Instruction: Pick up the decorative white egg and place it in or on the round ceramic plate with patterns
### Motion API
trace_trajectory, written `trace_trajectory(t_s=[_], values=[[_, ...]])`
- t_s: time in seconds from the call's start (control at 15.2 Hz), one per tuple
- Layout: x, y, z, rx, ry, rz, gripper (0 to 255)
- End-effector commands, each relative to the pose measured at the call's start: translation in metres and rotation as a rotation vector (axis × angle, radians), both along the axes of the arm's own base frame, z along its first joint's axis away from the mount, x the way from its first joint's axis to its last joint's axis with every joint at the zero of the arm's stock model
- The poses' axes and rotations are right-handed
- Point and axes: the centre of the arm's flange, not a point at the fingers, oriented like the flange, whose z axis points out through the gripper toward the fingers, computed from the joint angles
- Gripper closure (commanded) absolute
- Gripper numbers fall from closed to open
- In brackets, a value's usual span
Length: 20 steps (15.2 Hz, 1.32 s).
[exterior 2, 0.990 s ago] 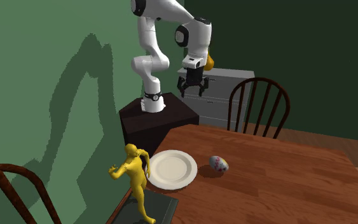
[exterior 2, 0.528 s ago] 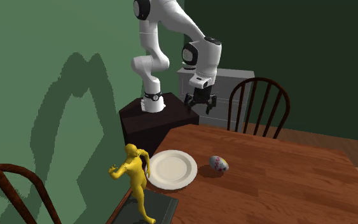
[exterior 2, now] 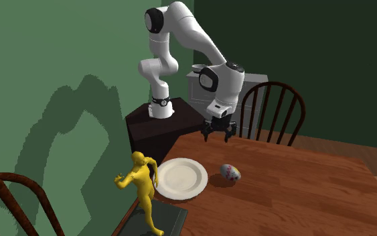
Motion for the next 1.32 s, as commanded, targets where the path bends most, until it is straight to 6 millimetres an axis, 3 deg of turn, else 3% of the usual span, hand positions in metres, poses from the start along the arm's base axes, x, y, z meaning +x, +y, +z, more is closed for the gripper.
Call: trace_trajectory(t_s=[0.0,0.13,0.59,1.19,1.25], values=[[0.02,0.0,-0.02,-0.008,0.0,-0.027,0],[0.038,-0.002,-0.038,-0.014,0.0,-0.051,0],[0.034,-0.005,-0.075,-0.014,0.0,-0.051,0],[0.034,-0.006,-0.078,-0.014,0.0,-0.051,0],[0.034,-0.006,-0.078,-0.014,0.0,-0.051,255]])
